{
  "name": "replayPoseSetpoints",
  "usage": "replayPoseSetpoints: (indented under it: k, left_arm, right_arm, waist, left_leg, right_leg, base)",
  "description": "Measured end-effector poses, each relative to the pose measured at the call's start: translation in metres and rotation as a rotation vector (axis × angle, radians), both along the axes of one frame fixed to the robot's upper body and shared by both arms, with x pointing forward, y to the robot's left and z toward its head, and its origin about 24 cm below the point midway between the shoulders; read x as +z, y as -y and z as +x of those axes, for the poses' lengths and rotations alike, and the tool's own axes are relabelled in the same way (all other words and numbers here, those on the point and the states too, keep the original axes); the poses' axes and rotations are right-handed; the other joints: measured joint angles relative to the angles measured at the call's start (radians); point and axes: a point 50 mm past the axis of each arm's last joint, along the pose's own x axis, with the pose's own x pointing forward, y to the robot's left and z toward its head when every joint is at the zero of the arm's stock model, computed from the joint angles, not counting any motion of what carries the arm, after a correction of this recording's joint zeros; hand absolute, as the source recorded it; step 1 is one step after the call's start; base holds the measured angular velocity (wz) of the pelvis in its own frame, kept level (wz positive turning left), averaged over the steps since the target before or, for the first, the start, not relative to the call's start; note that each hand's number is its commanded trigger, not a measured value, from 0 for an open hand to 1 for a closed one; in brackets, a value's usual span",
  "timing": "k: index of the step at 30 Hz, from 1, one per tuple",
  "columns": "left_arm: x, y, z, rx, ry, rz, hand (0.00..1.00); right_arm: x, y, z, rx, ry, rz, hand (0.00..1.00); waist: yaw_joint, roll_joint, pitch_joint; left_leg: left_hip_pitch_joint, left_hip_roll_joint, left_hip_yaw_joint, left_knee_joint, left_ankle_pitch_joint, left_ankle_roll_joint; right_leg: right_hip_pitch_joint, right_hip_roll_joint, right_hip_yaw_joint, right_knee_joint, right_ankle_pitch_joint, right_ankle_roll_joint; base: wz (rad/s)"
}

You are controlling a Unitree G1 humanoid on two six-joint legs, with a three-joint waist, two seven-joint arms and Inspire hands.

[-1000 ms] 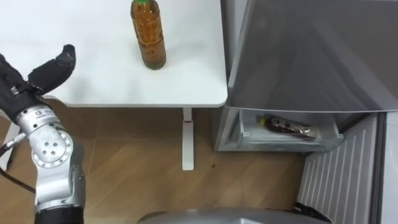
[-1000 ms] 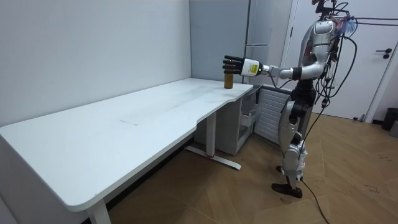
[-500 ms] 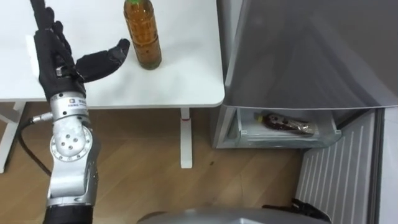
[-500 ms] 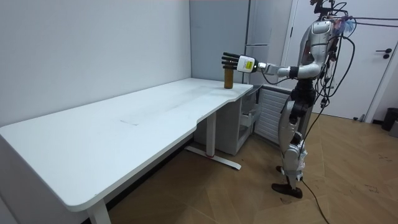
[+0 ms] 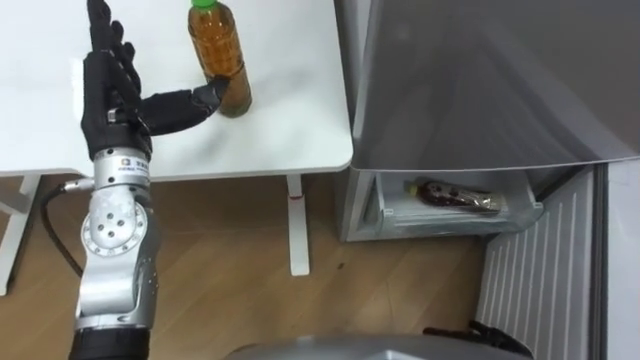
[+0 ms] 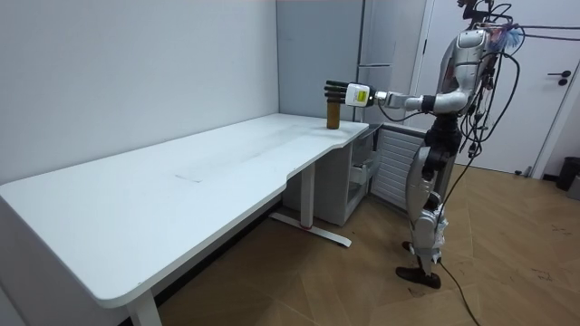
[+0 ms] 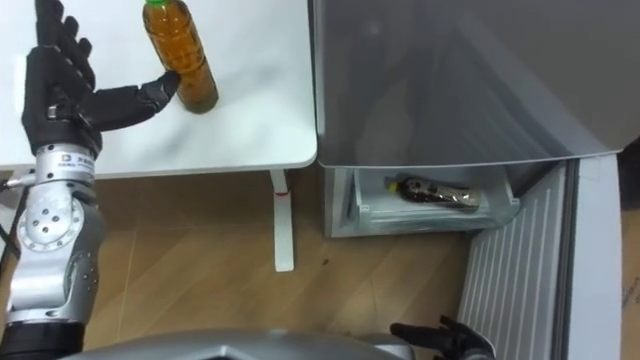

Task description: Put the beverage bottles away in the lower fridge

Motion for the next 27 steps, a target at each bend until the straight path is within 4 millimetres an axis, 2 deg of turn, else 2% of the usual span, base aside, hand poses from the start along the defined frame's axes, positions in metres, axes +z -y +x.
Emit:
replayPoseSetpoints:
  k: [3,9,14,19,22,27]
  left_arm:
    - [-0.005,-0.001,0.0,0.003,-0.024,-0.02,0.0]
    - [-0.003,-0.006,0.003,0.012,-0.009,-0.08,0.0]
    - [-0.006,-0.008,0.006,0.017,-0.022,-0.106,0.0]
    - [-0.002,-0.024,0.023,0.082,-0.012,-0.131,0.0]
    - [0.003,-0.027,0.033,0.077,0.002,-0.14,0.0]
    - [-0.002,-0.029,0.036,0.086,-0.025,-0.154,0.0]
  right_arm:
    - [0.0,0.001,0.0,-0.006,0.006,-0.004,0.0]
    - [0.001,0.003,-0.003,-0.029,0.006,-0.009,0.0]
    - [0.0,0.003,-0.006,-0.036,-0.002,-0.015,0.0]
    - [0.001,0.004,-0.002,-0.018,-0.005,-0.03,0.0]
    - [0.001,0.005,-0.003,-0.007,-0.013,-0.034,0.0]
    - [0.001,0.007,-0.007,-0.013,-0.036,-0.033,0.0]
  waist:
    - [-0.004,0.006,0.0007]
    - [-0.007,0.015,0.0017]
    - [-0.003,0.014,0.0023]
    - [-0.005,0.01,0.0042]
    - [-0.005,0.009,0.0041]
    - [-0.008,0.014,0.0034]
  left_leg:
    - [0.006,0.001,0.003,0.0,0.0,0.0]
    - [0.016,0.001,0.006,-0.006,0.0,0.0]
    - [0.031,0.003,0.019,-0.017,0.0,0.0]
    - [0.026,0.004,0.023,-0.017,0.0,0.0]
    - [0.027,0.004,0.023,-0.018,0.0,0.0]
    - [0.032,0.003,0.021,-0.018,0.0,0.0]
  right_leg:
    - [0.0,0.002,0.009,0.0,0.001,-0.001]
    - [0.004,0.003,0.015,0.0,0.001,-0.001]
    - [0.006,0.006,0.032,0.003,0.0,-0.001]
    - [-0.012,0.008,0.04,0.018,0.0,-0.001]
    - [-0.013,0.008,0.047,0.019,0.0,-0.001]
    - [-0.011,0.011,0.064,0.017,0.001,-0.001]
  base:
    - [-0.08]
    - [-0.03]
    - [-0.1]
    - [-0.08]
    - [-0.04]
    - [-0.07]
